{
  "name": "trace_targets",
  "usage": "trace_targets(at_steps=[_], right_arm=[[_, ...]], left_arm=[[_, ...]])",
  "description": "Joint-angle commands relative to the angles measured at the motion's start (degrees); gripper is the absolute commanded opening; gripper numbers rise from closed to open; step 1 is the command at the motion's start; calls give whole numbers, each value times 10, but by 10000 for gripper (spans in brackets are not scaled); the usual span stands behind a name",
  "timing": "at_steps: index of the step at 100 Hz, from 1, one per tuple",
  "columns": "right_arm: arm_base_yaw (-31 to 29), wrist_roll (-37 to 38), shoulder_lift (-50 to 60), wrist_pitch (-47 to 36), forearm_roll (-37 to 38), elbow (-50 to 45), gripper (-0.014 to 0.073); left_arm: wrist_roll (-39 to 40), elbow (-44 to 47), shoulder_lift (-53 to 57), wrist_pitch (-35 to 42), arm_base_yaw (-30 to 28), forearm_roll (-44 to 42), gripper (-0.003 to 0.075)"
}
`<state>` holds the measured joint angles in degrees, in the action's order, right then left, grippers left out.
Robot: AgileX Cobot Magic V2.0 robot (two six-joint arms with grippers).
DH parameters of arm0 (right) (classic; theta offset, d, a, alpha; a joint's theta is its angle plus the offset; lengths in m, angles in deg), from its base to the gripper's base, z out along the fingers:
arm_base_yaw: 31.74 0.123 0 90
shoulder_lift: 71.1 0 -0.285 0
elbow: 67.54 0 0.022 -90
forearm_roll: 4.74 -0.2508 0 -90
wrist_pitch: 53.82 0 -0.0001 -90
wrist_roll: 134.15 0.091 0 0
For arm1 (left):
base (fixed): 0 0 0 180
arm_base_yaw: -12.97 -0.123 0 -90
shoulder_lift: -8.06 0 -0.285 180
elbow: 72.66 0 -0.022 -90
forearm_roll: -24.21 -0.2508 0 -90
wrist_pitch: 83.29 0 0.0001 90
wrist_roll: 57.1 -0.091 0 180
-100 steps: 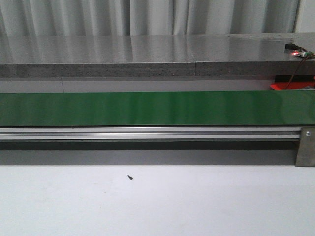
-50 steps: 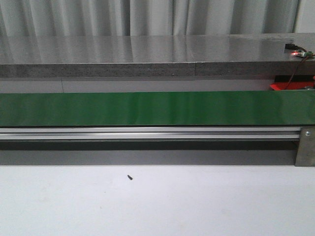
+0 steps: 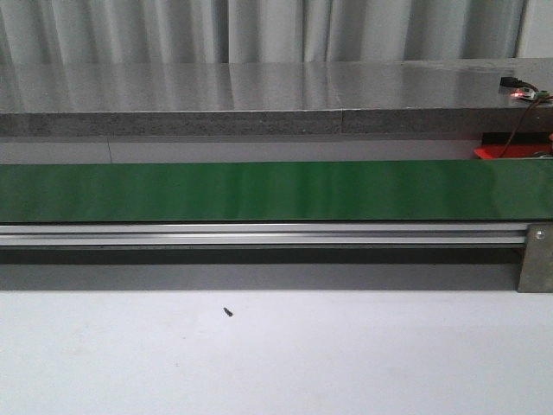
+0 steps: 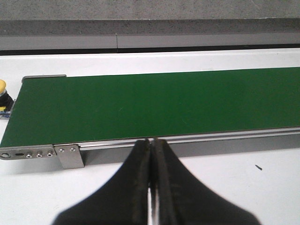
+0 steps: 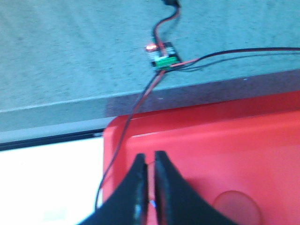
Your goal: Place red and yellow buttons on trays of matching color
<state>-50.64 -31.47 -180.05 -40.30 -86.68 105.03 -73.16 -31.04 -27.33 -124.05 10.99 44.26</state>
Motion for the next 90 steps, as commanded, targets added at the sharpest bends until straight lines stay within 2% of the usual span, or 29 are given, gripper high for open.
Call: trace_targets(at_steps=[1,51,90], right_arm=[[0,-1,56,17,-3,-5,-57],[95,-26,187,-17,-2,-135,-57],[104,-26,312,-23,-2,-267,-57]], left_arm=[[0,-17,-3,43,-1,13,-20],[0,-17,-3,43,-1,13,-20],[0,-17,-3,43,-1,13,-20]])
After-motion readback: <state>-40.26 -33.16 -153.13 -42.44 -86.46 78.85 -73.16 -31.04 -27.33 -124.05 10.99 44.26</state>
